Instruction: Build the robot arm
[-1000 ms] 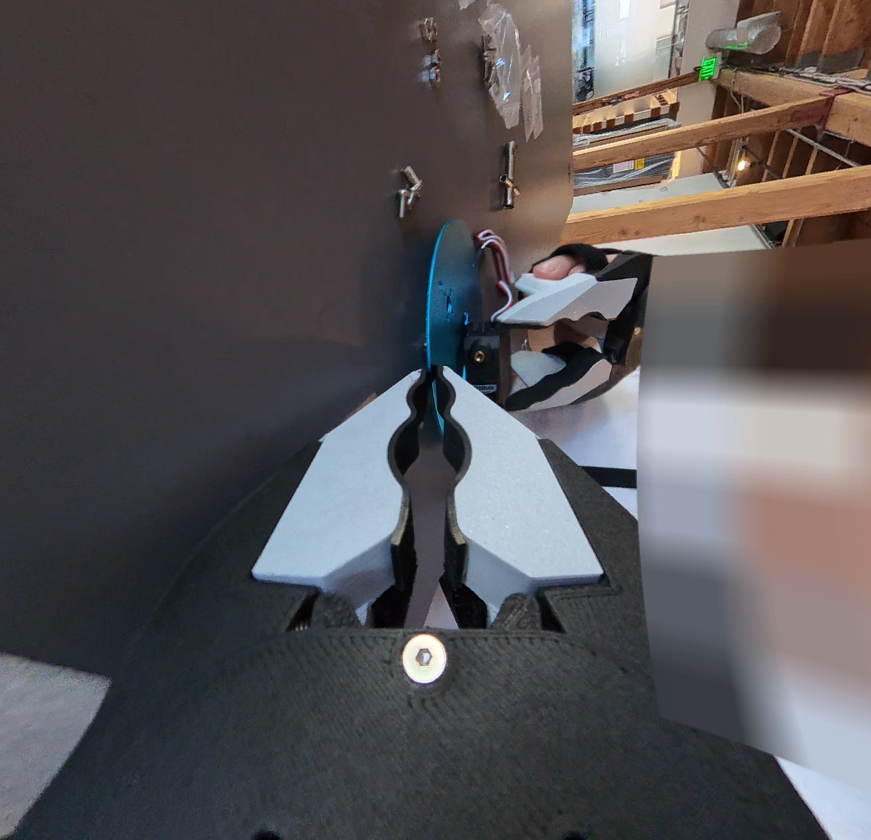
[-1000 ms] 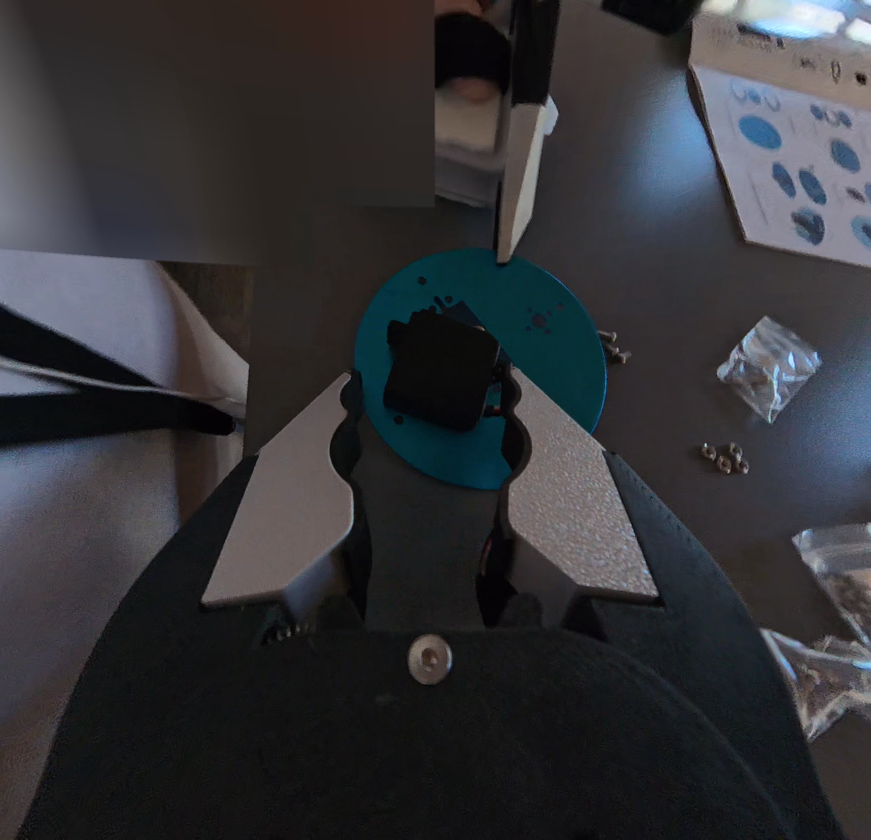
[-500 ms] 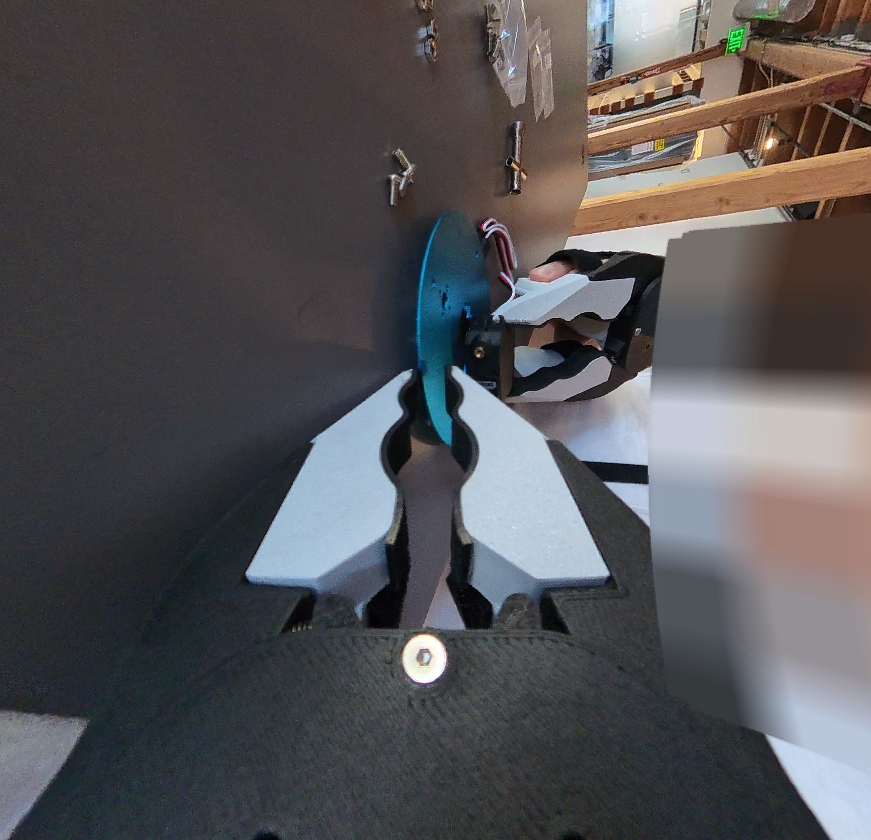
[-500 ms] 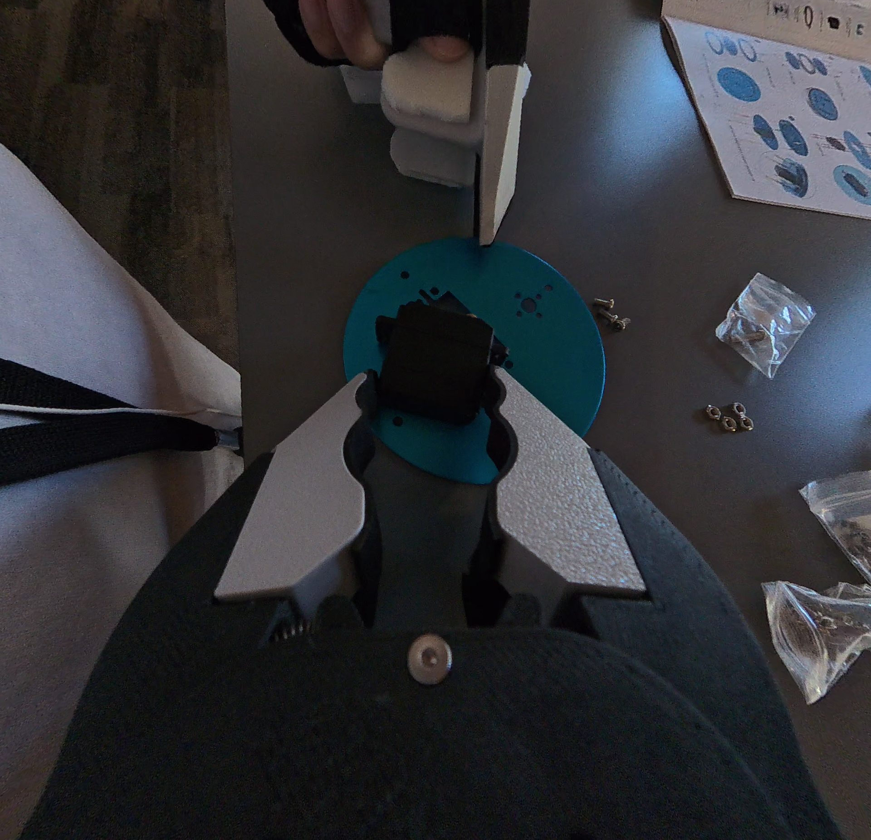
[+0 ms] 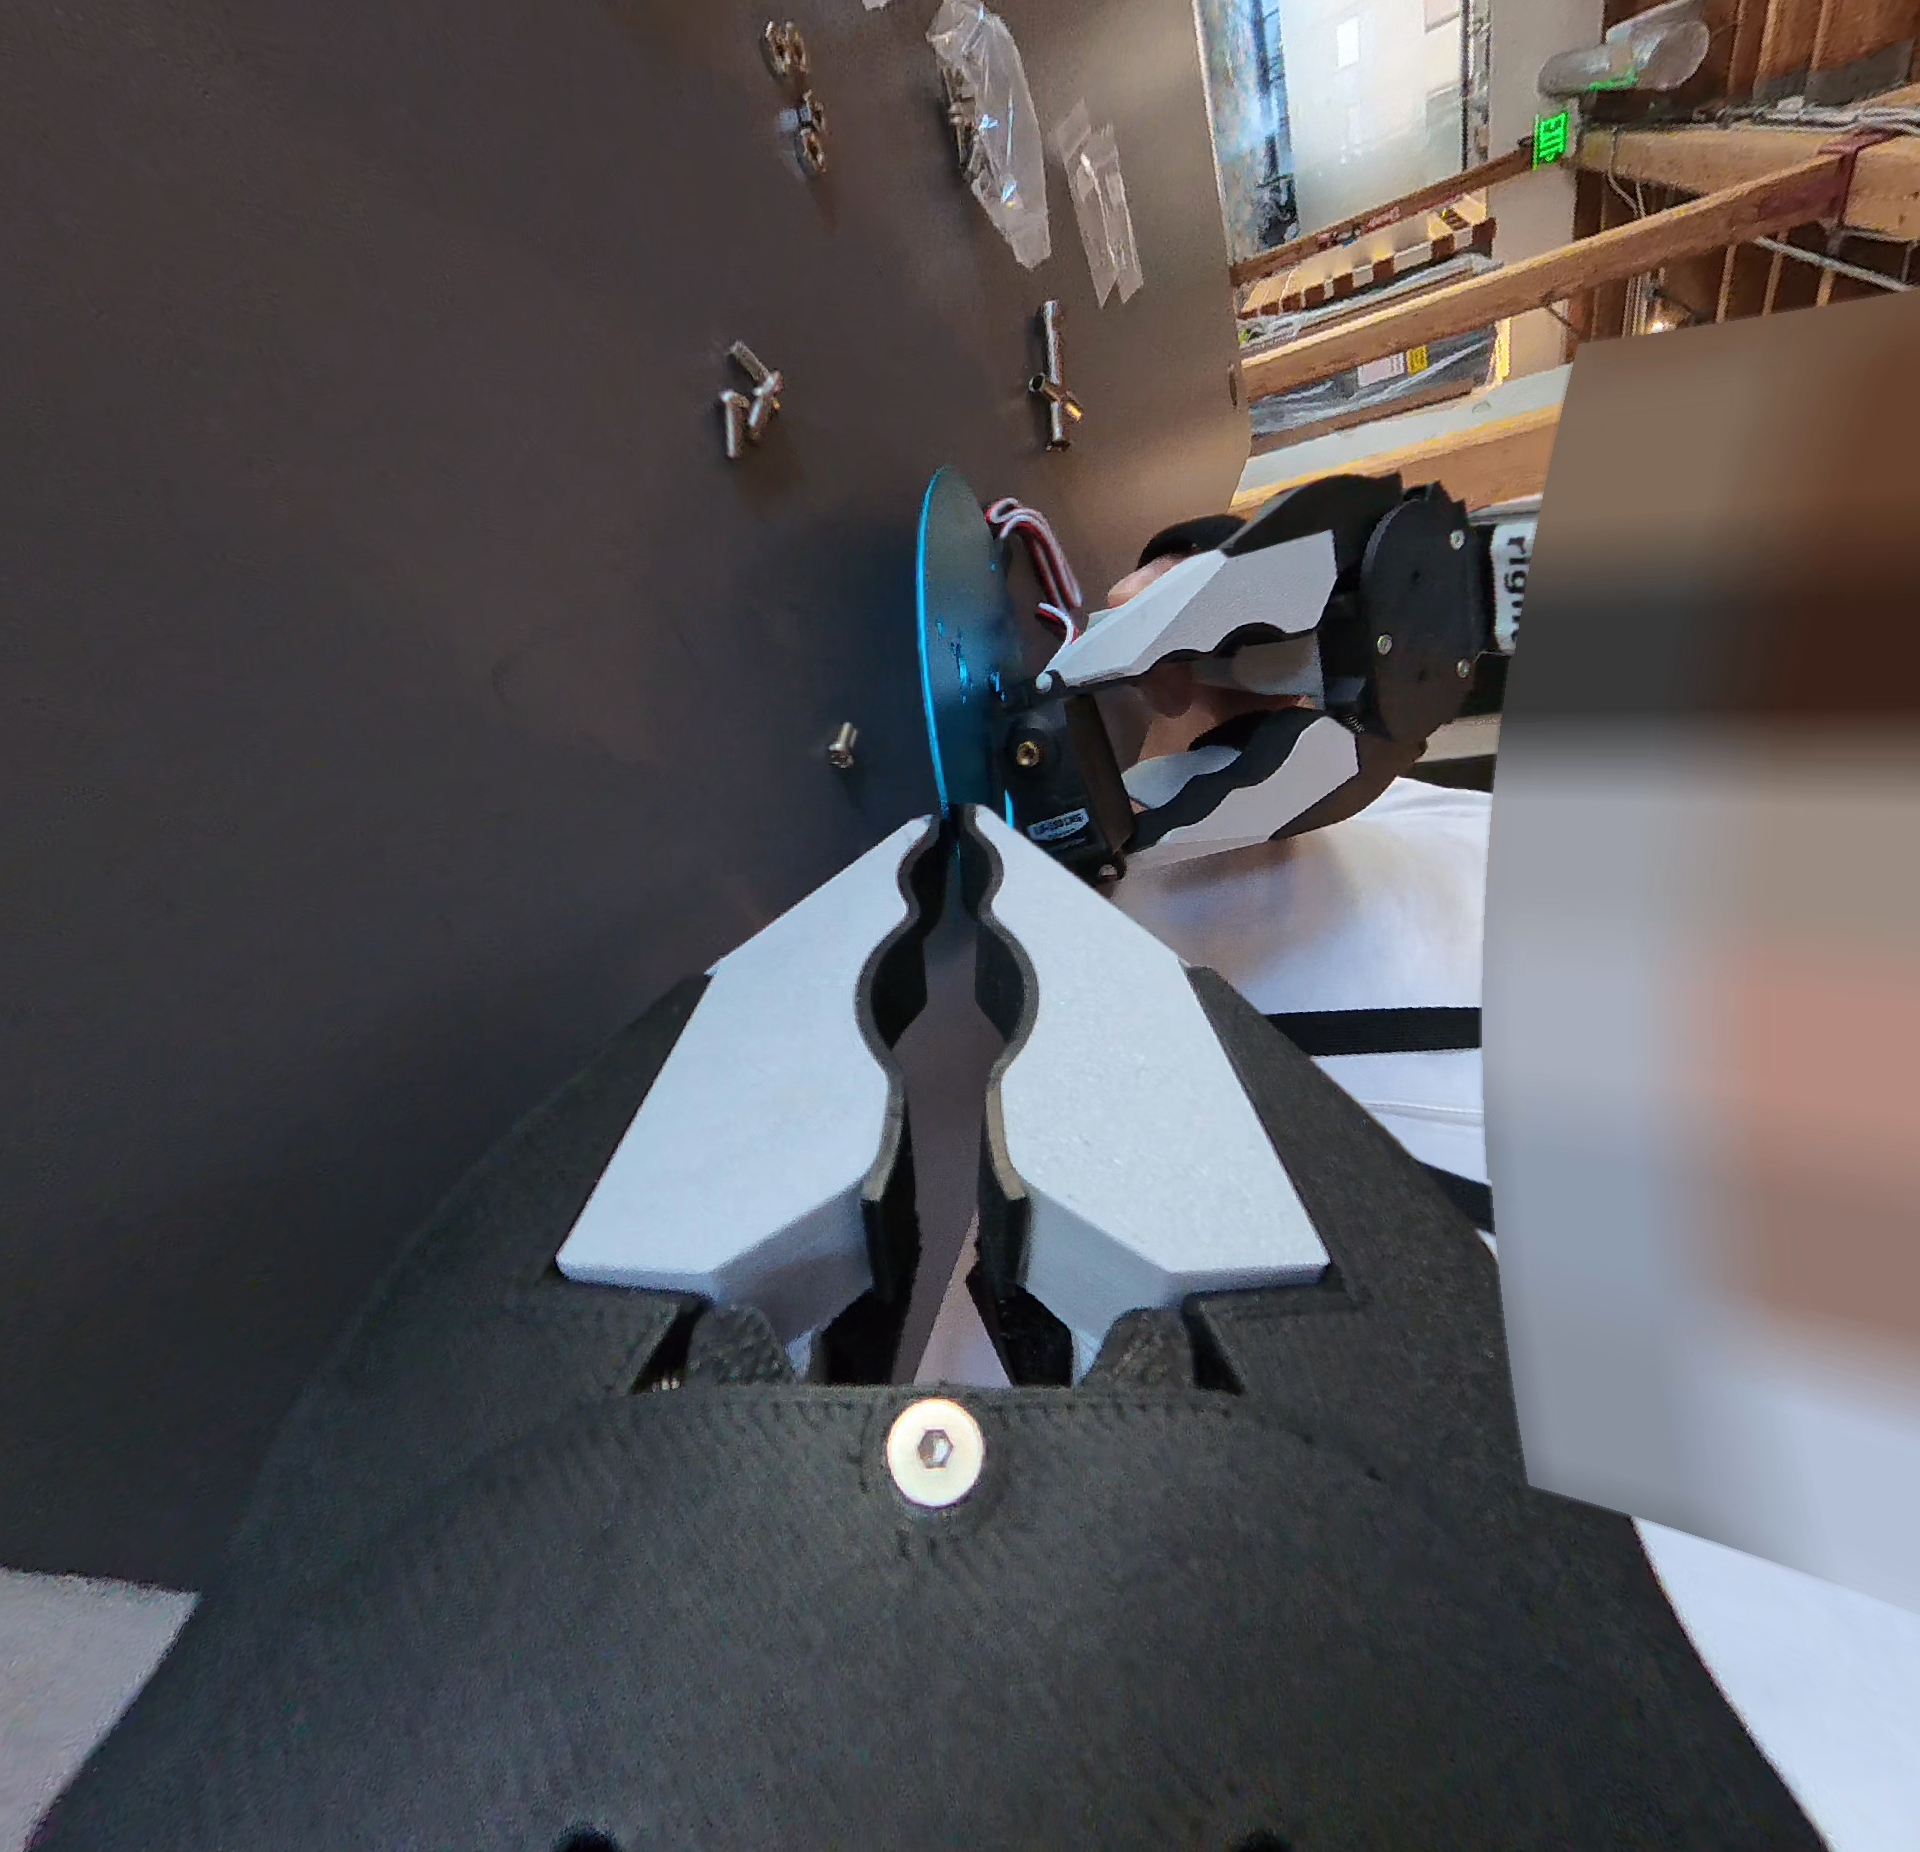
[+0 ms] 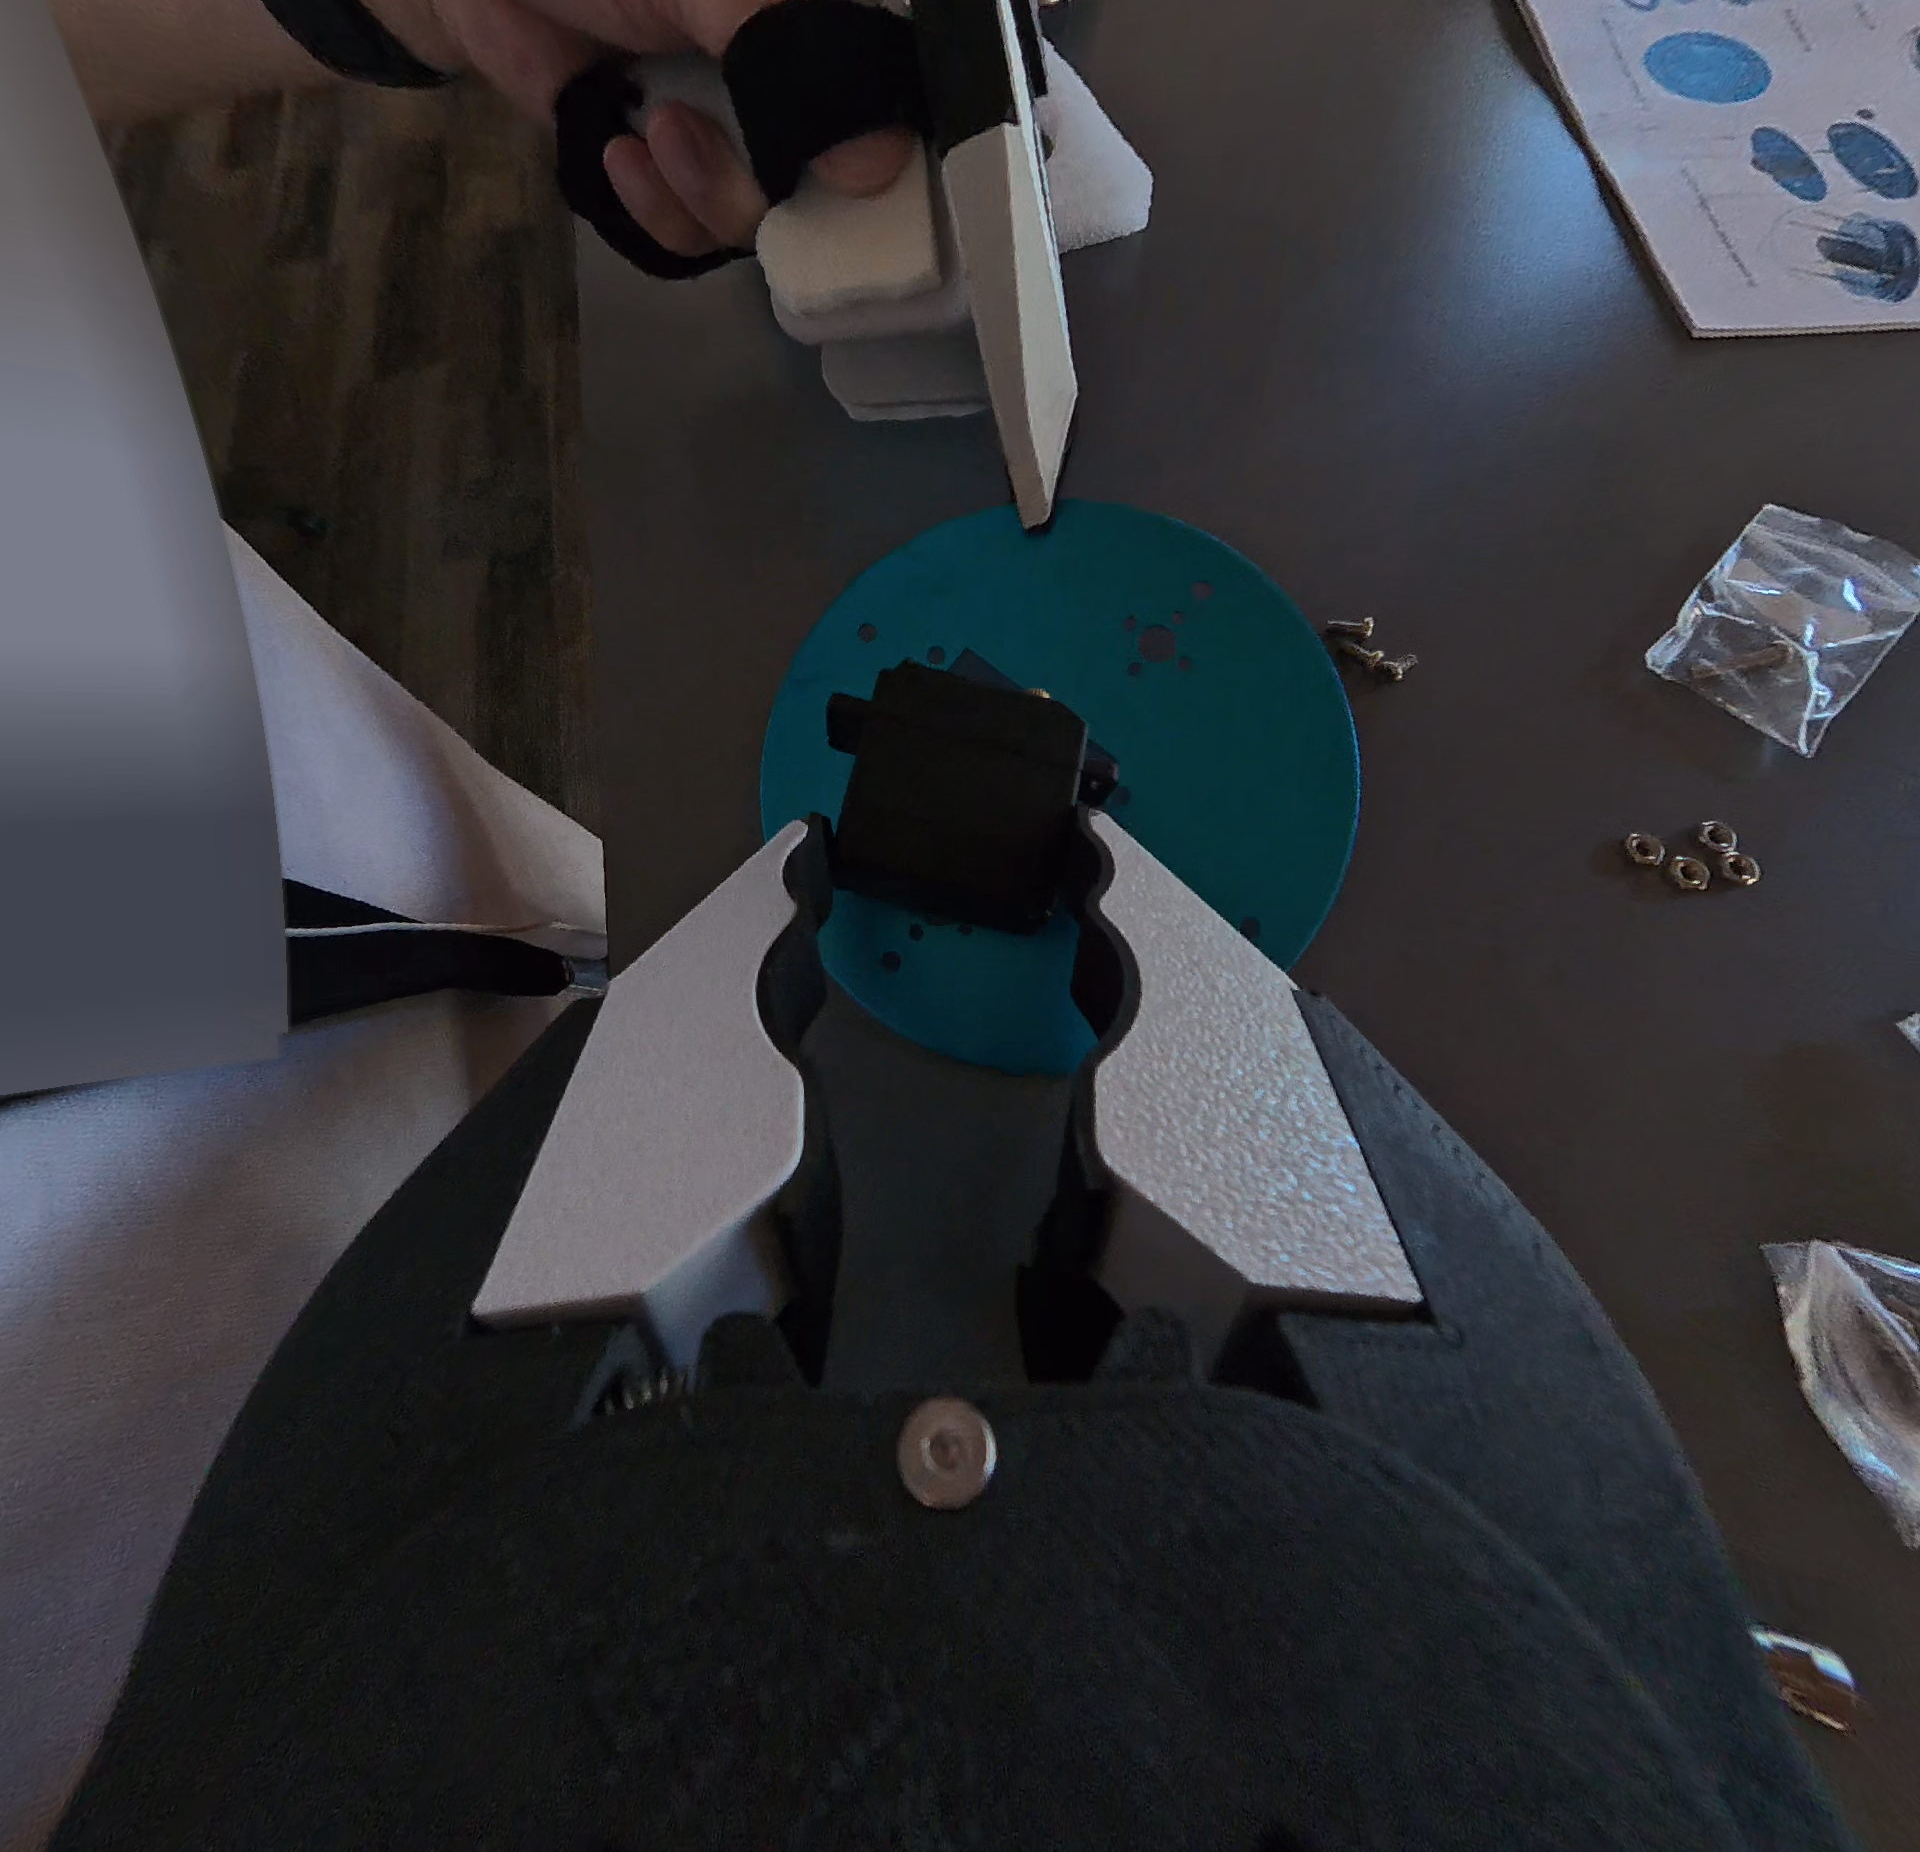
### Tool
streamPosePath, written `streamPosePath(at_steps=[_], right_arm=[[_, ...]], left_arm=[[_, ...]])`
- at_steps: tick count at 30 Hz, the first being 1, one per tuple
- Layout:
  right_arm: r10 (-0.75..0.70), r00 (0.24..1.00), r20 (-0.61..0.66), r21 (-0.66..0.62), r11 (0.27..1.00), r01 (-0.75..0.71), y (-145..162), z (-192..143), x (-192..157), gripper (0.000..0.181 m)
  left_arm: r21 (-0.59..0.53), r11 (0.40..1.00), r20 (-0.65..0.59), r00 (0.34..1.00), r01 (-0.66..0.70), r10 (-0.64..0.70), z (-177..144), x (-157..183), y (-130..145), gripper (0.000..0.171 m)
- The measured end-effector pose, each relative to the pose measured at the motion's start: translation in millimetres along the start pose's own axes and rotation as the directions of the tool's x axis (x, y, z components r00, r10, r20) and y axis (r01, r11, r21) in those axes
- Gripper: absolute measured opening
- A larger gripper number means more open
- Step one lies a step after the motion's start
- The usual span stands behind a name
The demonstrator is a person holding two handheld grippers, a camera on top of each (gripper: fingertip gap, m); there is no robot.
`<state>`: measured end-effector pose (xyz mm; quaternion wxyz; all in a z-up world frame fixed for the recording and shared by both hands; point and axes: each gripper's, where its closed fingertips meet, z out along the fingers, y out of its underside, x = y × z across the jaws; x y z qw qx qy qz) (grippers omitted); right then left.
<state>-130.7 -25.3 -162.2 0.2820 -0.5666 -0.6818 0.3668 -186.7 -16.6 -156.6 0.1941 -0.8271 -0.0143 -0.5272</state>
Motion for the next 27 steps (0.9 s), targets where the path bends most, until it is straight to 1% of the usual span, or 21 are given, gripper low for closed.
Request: streamPosePath(at_steps=[3, 10, 15, 19, 23, 27], right_arm=[[0.021, 1.0, 0.017, -0.029, 0.999, -0.02, -3, -1, 1, 0.045], [0.098, 0.992, 0.079, -0.092, 0.992, -0.091, -14, 0, 6, 0.045], [0.134, 0.986, 0.097, -0.159, 0.98, -0.118, -18, 2, 9, 0.045], [0.169, 0.98, 0.106, -0.197, 0.97, -0.146, -22, 5, 10, 0.045], [0.171, 0.981, 0.095, -0.218, 0.965, -0.147, -25, 8, 13, 0.045], [0.171, 0.982, 0.078, -0.228, 0.962, -0.149, -27, 8, 17, 0.045]], left_arm=[[0.039, 0.999, 0.002, 1.0, -0.019, 0.019, -2, 4, -3, 0.001], [0.139, 0.983, 0.048, 0.992, -0.121, 0.116, -10, 11, -11, 0.0], [0.202, 0.967, 0.052, 0.988, -0.152, 0.145, -16, 12, -13, 0.0], [0.236, 0.952, 0.066, 0.981, -0.195, 0.185, -20, 14, -13, 0.0], [0.243, 0.936, 0.123, 0.965, -0.254, 0.229, -23, 12, -14, 0.0], [0.262, 0.927, 0.121, 0.962, -0.268, 0.244, -25, 13, -18, 0.0]])
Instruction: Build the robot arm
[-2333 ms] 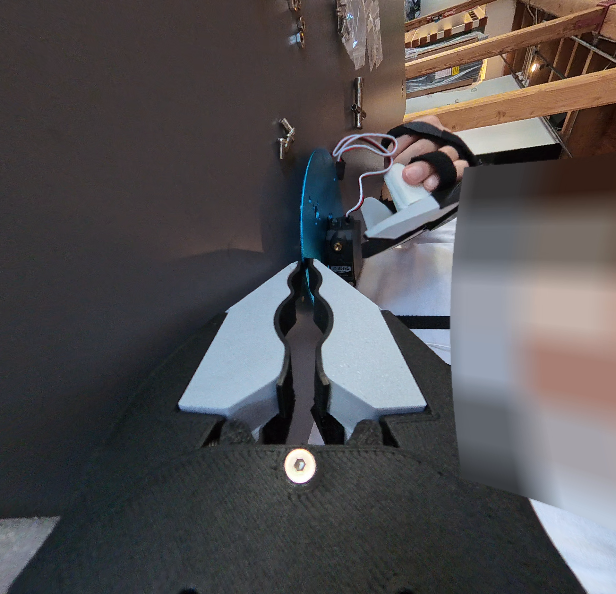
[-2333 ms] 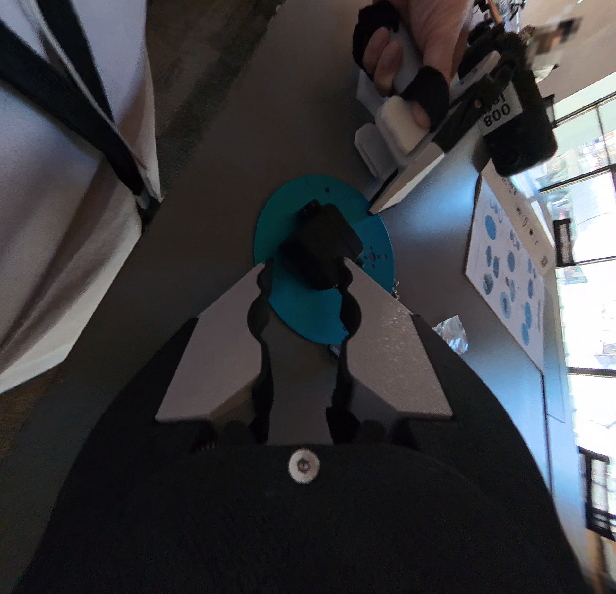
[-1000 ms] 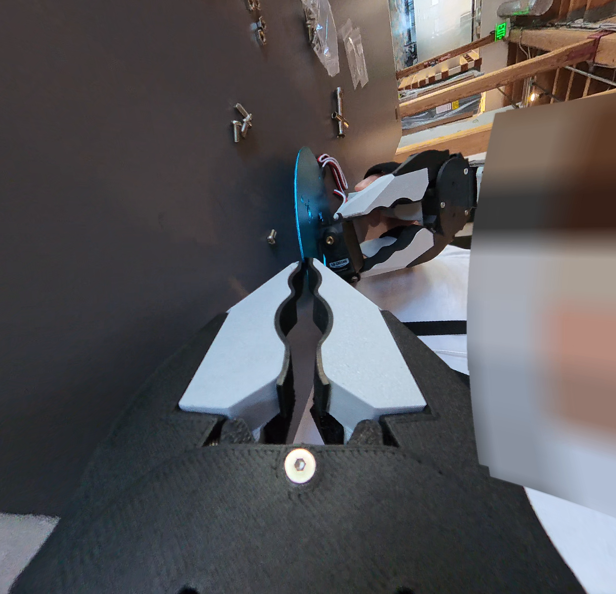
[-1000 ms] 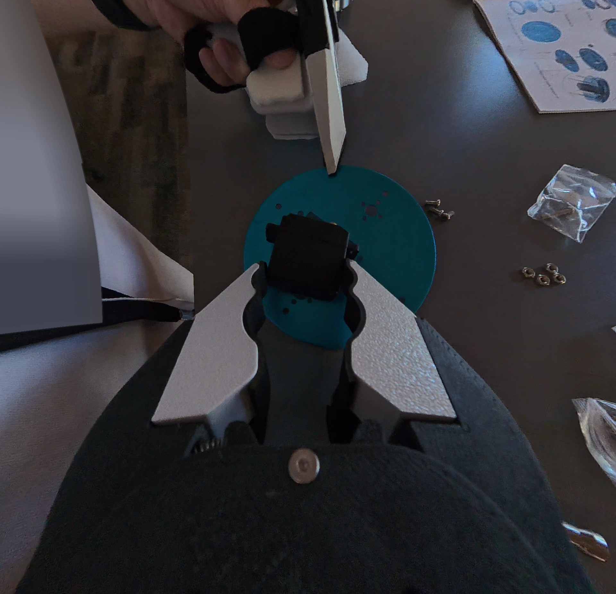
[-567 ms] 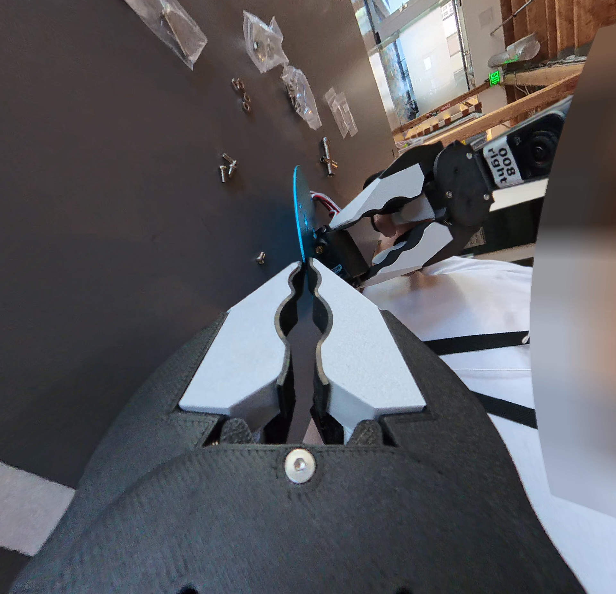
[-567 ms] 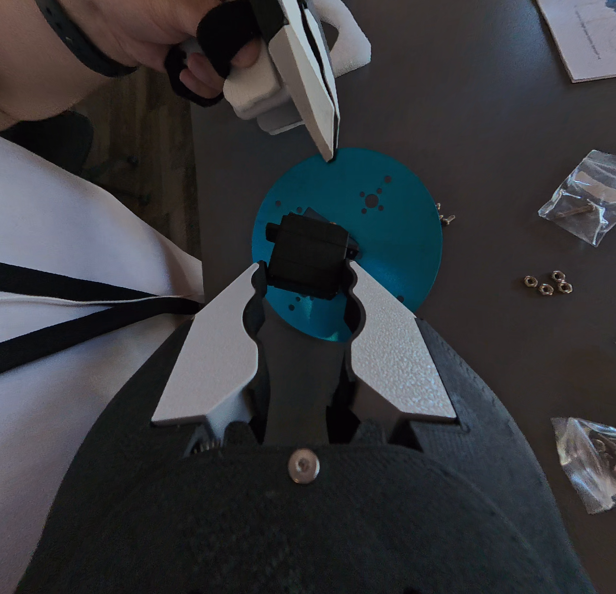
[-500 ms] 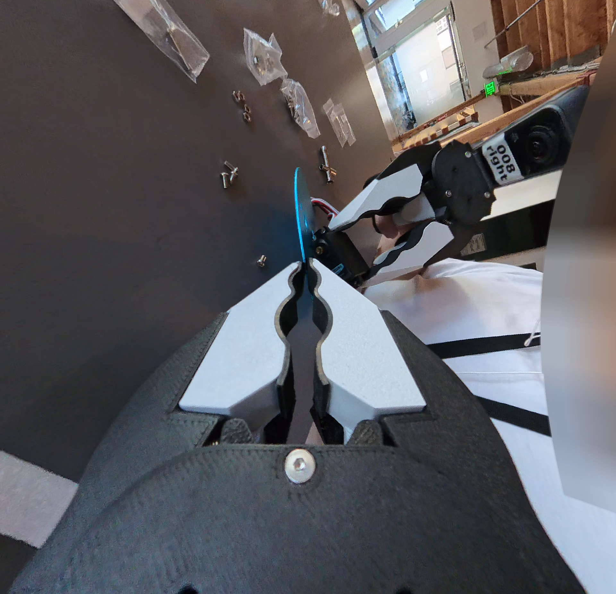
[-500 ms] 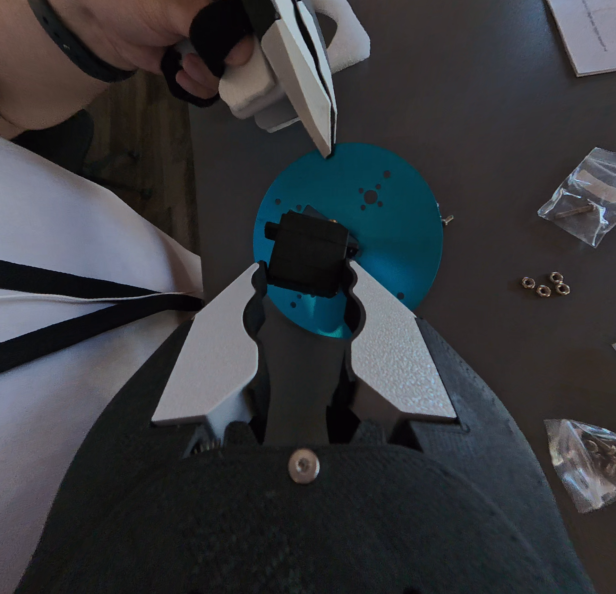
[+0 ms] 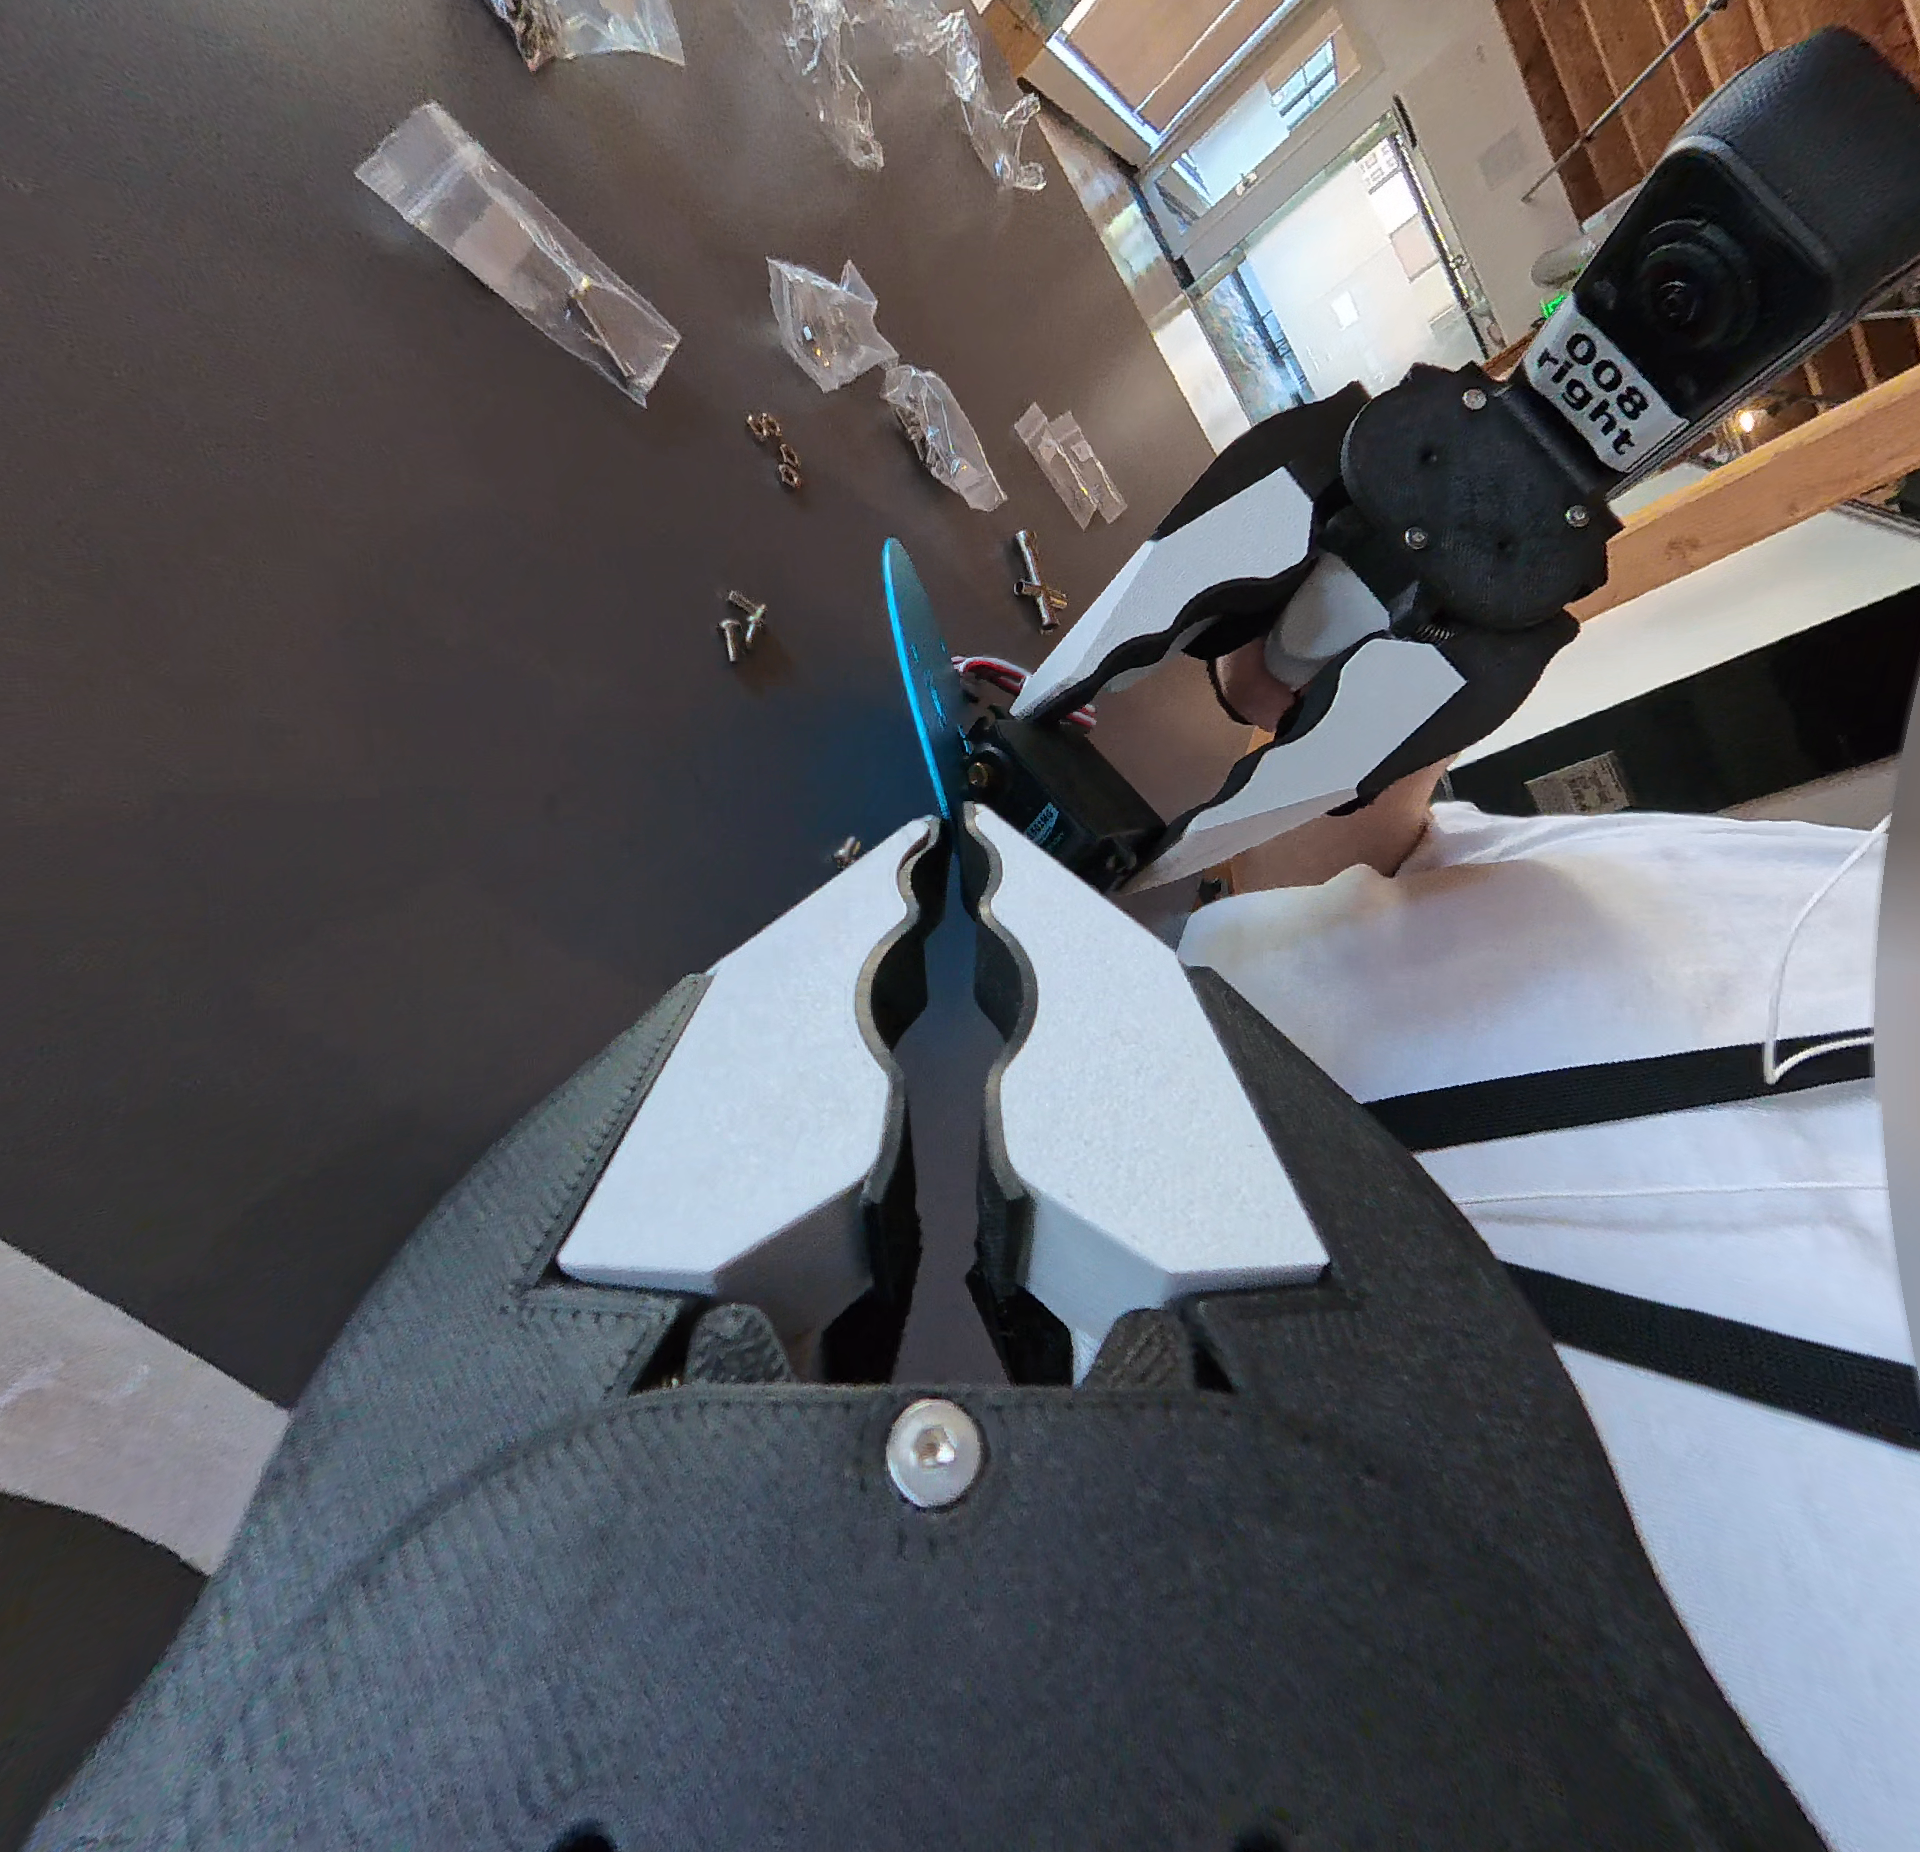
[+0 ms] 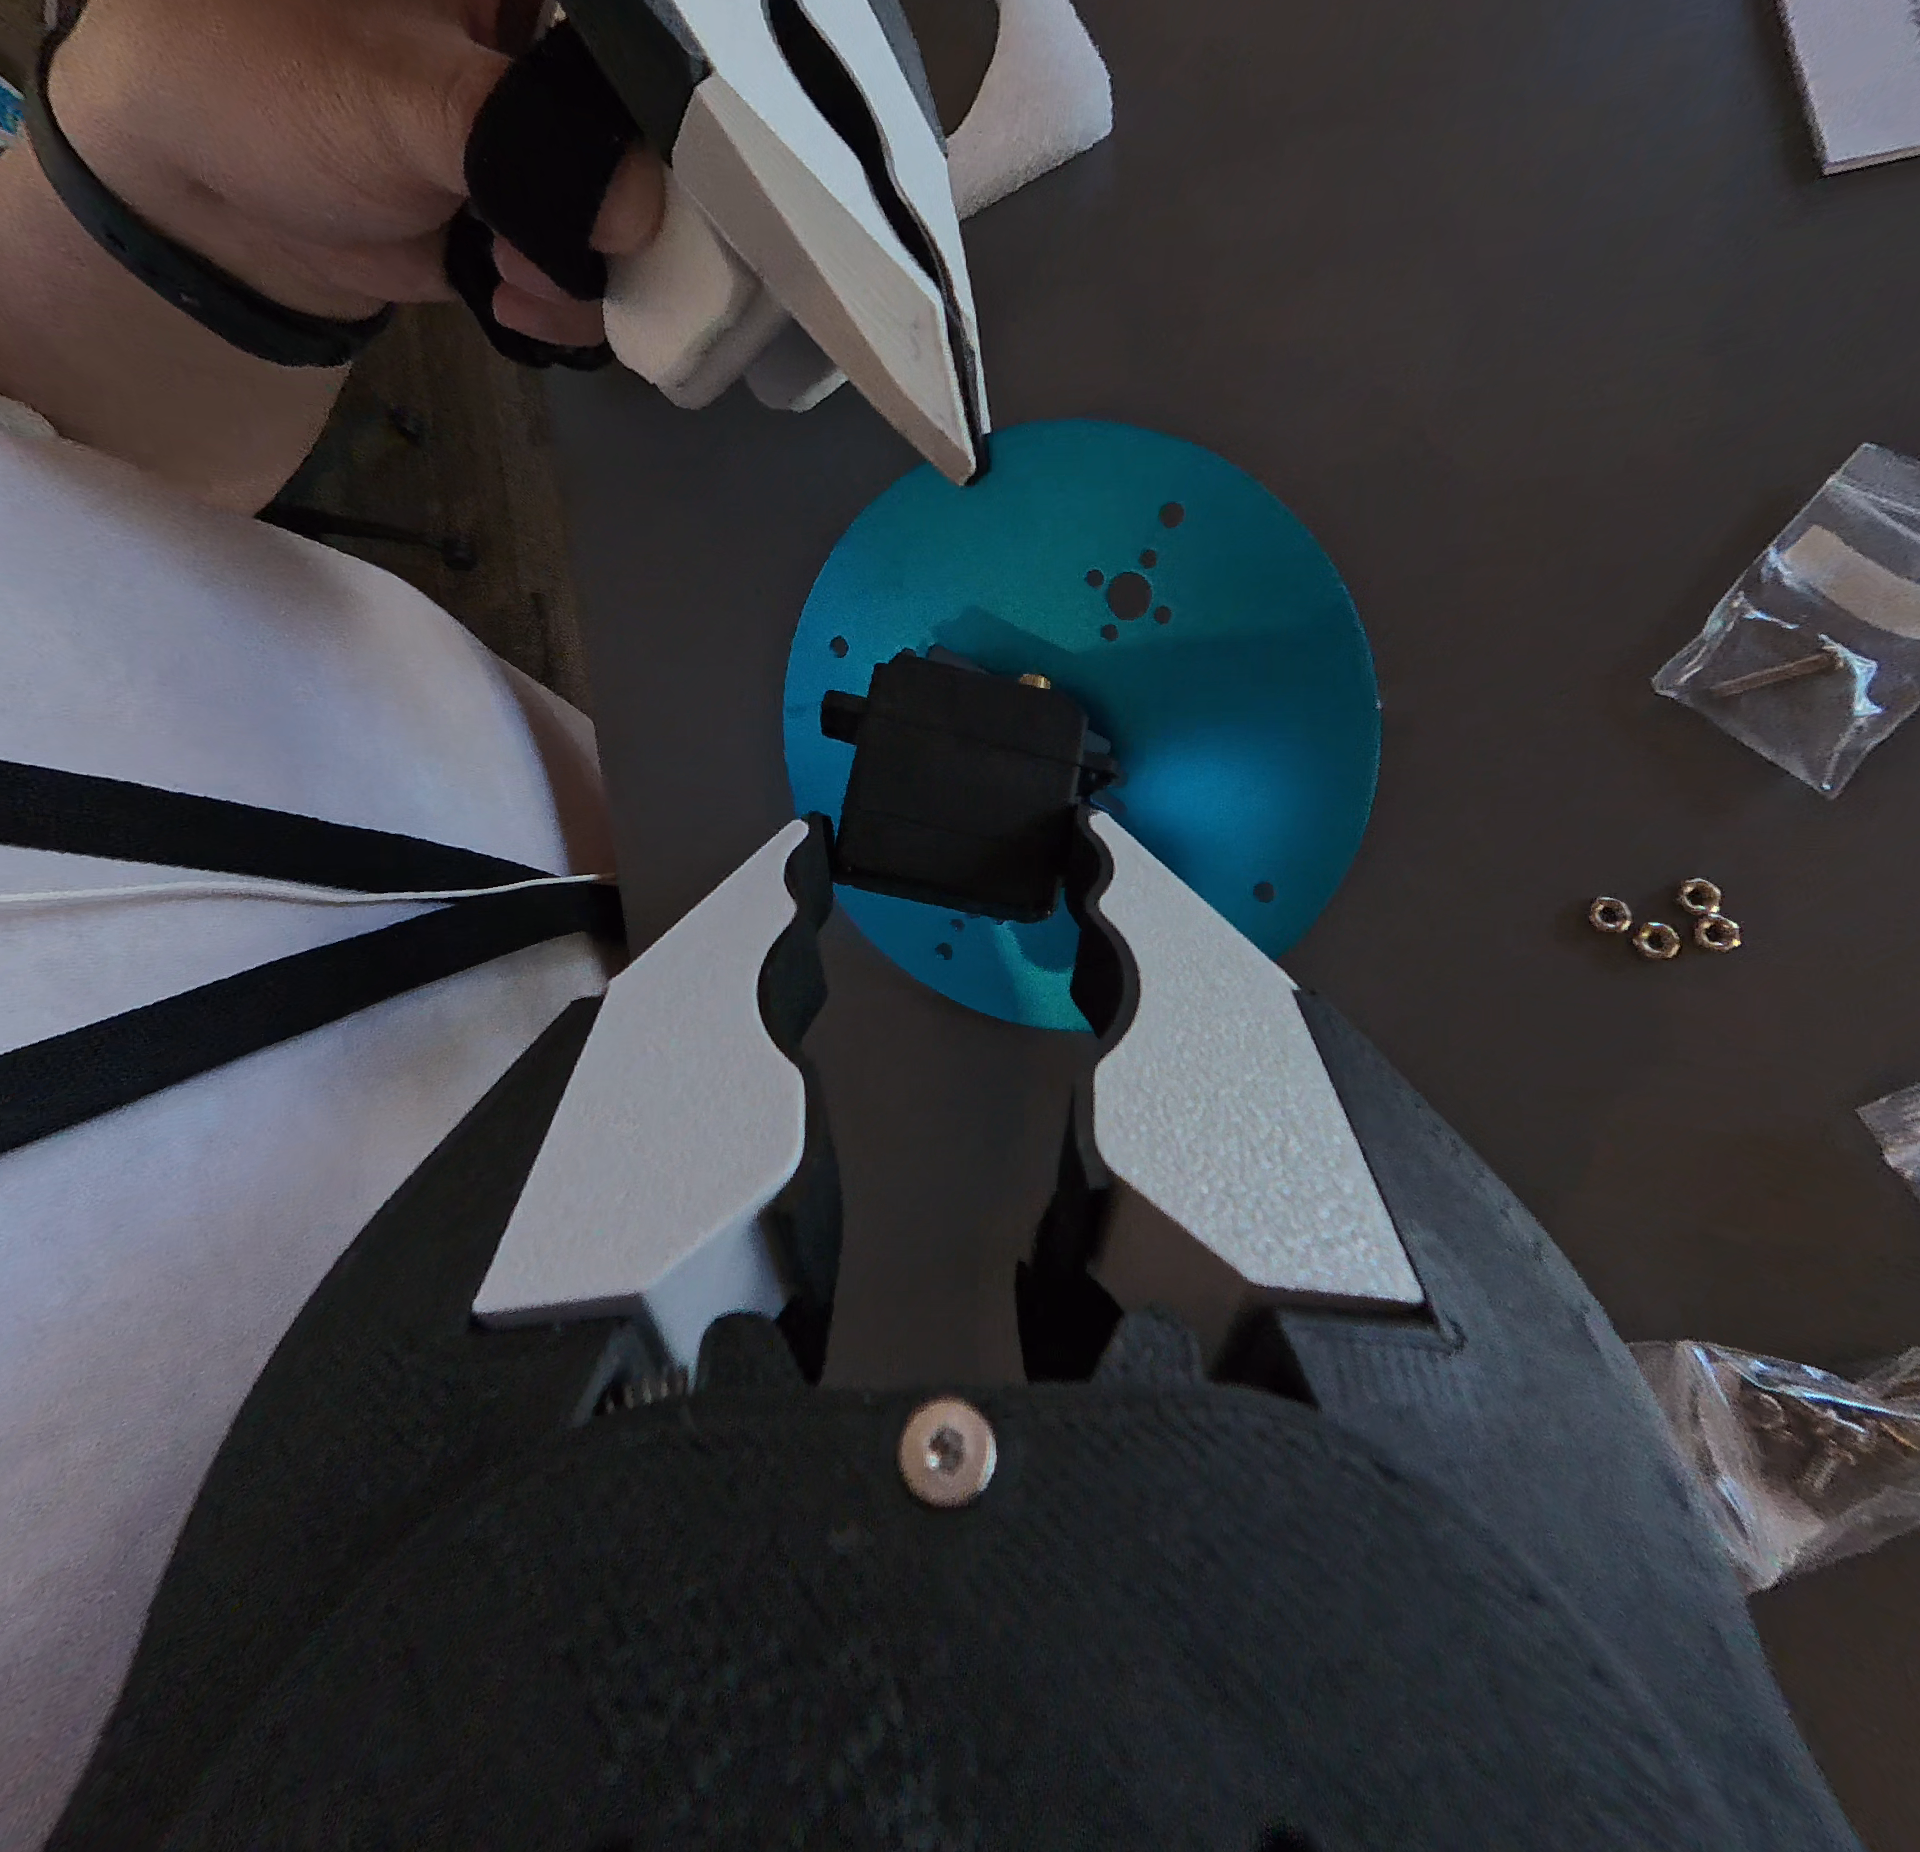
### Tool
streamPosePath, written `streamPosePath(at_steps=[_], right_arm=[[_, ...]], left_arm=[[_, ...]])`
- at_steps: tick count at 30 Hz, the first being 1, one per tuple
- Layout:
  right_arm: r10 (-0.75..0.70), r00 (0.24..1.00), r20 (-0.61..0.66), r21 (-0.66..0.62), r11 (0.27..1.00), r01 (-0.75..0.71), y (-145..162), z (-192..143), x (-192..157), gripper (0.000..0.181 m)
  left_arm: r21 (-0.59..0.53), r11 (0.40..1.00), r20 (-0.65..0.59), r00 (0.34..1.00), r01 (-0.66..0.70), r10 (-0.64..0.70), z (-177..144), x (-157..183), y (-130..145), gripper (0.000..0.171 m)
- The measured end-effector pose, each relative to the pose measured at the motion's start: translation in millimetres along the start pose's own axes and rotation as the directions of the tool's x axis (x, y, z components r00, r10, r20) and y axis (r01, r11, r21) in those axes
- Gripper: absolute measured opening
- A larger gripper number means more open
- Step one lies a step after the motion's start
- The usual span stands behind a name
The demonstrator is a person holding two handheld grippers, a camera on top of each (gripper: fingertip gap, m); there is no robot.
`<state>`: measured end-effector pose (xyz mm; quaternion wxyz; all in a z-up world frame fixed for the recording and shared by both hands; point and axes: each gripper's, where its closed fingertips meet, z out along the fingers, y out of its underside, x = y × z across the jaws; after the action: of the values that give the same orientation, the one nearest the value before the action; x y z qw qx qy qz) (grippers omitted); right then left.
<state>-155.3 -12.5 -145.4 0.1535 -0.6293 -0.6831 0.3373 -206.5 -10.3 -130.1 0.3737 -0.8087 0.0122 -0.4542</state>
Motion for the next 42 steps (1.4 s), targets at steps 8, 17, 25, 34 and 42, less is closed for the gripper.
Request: streamPosePath(at_steps=[8, 17, 25, 34, 42], right_arm=[[0.002, 1.0, -0.018, -0.003, 1.0, -0.002, -3, -2, 1, 0.045], [-0.001, 1.0, -0.031, 0.027, 1.0, 0.002, -5, 3, 0, 0.045], [0.002, 0.999, -0.035, 0.006, 1.0, -0.002, -6, 1, 1, 0.045], [-0.052, 0.998, -0.035, -0.258, 0.965, 0.041, -1, -2, 7, 0.045], [-0.031, 0.999, -0.023, -0.469, 0.883, 0.017, 7, -4, 9, 0.045]], left_arm=[[0.007, 1.0, -0.01, 1.0, -0.012, 0.012, -1, 1, 0, 0.0], [0.017, 0.999, -0.035, 0.999, 0.035, -0.035, -3, -3, 5, 0.0], [0.015, 1.0, -0.01, 1.0, 0.01, -0.01, -2, -3, 3, 0.0], [0.027, 0.999, 0.005, 0.999, 0.04, -0.04, 2, -8, -2, 0.001], [0.05, 0.998, 0.009, 0.999, 0.039, -0.039, 5, -3, 1, 0.001]])
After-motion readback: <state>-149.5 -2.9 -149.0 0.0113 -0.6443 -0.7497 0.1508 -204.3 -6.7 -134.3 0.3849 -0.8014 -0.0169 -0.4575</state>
